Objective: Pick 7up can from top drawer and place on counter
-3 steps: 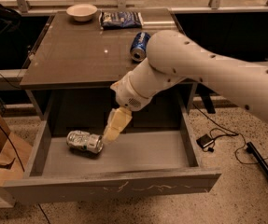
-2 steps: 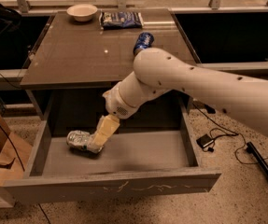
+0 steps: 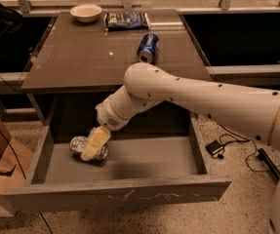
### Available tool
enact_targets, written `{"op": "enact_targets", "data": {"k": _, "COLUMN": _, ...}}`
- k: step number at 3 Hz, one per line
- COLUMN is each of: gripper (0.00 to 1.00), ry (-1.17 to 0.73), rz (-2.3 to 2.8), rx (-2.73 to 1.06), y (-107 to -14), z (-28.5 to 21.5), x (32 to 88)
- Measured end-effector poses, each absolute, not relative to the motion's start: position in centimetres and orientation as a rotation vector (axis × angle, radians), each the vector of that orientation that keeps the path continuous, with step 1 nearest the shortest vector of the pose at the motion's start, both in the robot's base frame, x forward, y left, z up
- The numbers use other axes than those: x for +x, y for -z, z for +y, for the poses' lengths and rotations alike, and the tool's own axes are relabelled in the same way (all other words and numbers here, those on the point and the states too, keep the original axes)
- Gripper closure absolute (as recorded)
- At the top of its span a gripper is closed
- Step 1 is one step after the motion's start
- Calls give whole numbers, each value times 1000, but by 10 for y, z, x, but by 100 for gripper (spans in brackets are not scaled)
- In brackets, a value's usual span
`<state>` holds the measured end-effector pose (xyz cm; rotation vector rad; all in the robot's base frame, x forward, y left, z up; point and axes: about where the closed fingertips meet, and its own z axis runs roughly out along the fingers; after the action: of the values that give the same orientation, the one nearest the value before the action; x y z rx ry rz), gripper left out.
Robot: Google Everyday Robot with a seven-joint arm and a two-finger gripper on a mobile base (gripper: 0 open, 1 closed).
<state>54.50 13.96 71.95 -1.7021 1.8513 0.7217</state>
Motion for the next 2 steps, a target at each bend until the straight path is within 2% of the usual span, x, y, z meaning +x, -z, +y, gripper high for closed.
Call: {"op": "enact_targets", "data": {"k": 2, "gripper": 0, "ry": -840, "rz": 1877, "rx": -1719, "y": -676, "z": 177, "x": 540}}
